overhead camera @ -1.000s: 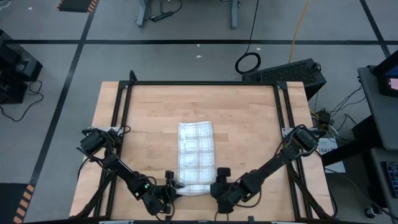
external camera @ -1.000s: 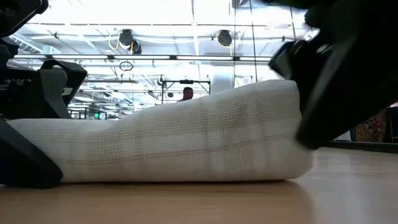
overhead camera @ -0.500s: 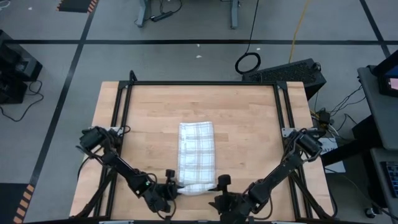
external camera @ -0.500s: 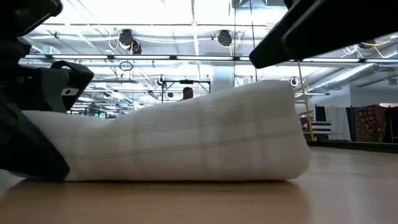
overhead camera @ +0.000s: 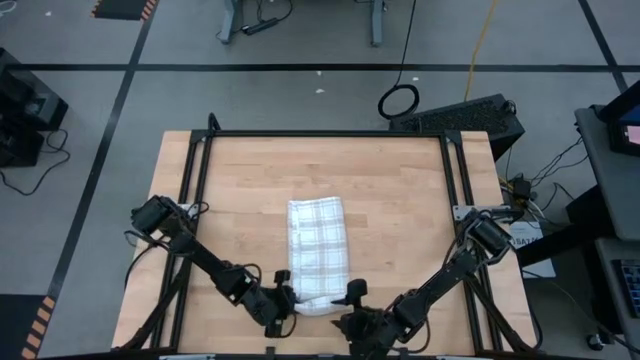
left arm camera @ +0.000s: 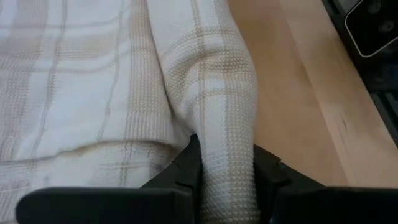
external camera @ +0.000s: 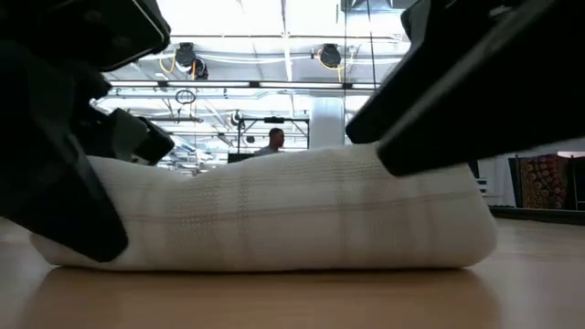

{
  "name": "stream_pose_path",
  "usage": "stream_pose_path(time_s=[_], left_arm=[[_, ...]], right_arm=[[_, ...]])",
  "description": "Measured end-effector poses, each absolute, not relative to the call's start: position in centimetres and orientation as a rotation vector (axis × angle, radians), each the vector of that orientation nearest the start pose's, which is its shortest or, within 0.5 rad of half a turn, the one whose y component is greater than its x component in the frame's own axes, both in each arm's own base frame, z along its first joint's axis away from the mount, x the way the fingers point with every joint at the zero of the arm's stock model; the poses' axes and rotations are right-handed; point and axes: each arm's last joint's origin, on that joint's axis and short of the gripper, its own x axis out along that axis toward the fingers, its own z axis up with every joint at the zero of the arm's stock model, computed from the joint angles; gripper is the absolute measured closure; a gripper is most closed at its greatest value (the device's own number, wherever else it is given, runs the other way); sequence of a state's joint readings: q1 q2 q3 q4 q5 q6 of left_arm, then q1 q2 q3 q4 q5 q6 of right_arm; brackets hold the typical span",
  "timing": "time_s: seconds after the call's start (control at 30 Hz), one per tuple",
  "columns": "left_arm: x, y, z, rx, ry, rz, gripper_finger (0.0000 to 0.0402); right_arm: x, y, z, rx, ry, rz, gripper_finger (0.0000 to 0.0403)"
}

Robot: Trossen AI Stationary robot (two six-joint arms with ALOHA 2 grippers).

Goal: Roll towel
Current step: Roll the white kitchen towel

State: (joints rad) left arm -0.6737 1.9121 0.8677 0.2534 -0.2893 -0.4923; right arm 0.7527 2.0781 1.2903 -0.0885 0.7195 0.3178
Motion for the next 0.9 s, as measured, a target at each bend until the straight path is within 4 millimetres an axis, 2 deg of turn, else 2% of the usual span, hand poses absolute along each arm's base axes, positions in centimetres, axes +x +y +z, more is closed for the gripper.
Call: stream_pose_path(time_s=[0.27, 0.43, 0.67, 0.9], left_arm=[[28.3, -20.6, 10.2, -0.119, 0.793, -0.192, 0.0322], [28.4, -20.5, 10.2, -0.169, 0.798, -0.166, 0.0322], [28.5, -20.4, 10.2, -0.193, 0.793, -0.151, 0.0322], [28.5, -20.2, 10.1, -0.285, 0.804, -0.088, 0.0322]], right_arm=[[31.6, 26.6, 12.8, -0.305, 0.714, -0.119, 0.0156], [31.6, 26.3, 11.8, -0.242, 0.772, -0.132, 0.0165], [31.7, 26.5, 9.8, -0.137, 0.81, -0.16, 0.0233], [31.6, 26.6, 9.6, -0.065, 0.834, -0.151, 0.0319]])
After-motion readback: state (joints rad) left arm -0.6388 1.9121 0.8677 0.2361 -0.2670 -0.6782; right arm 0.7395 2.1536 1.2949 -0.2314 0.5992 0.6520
